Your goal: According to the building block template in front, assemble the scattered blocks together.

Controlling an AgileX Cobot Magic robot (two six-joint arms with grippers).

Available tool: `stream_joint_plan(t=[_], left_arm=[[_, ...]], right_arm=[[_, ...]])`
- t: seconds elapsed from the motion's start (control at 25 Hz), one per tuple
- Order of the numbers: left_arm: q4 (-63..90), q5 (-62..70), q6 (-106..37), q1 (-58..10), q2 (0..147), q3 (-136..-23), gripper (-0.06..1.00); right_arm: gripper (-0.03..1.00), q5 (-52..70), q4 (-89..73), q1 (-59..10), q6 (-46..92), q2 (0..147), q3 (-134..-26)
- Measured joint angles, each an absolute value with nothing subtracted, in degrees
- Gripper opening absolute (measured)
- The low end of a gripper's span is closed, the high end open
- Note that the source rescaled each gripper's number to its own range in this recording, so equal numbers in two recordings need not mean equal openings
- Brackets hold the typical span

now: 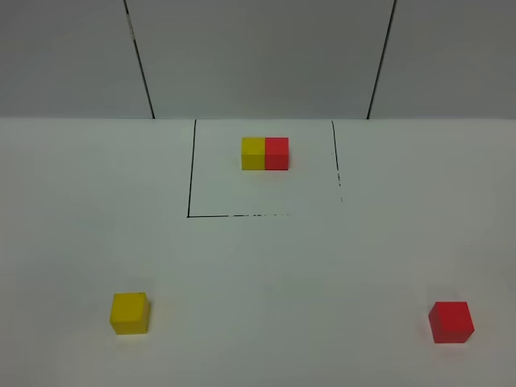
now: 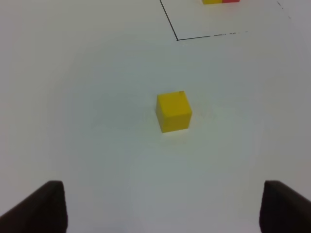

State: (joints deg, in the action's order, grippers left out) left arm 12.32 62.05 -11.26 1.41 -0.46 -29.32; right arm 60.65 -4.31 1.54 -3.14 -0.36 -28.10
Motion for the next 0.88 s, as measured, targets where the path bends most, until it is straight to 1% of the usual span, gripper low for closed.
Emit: stream_joint_plan(t=[0.88], left_arm=[[12.3,62.0,-11.3,1.4,-0.5,-29.3,0.91]], right_arm=[[0.8,60.6,-4.3,1.5,-3.1,-0.4,-28.1]])
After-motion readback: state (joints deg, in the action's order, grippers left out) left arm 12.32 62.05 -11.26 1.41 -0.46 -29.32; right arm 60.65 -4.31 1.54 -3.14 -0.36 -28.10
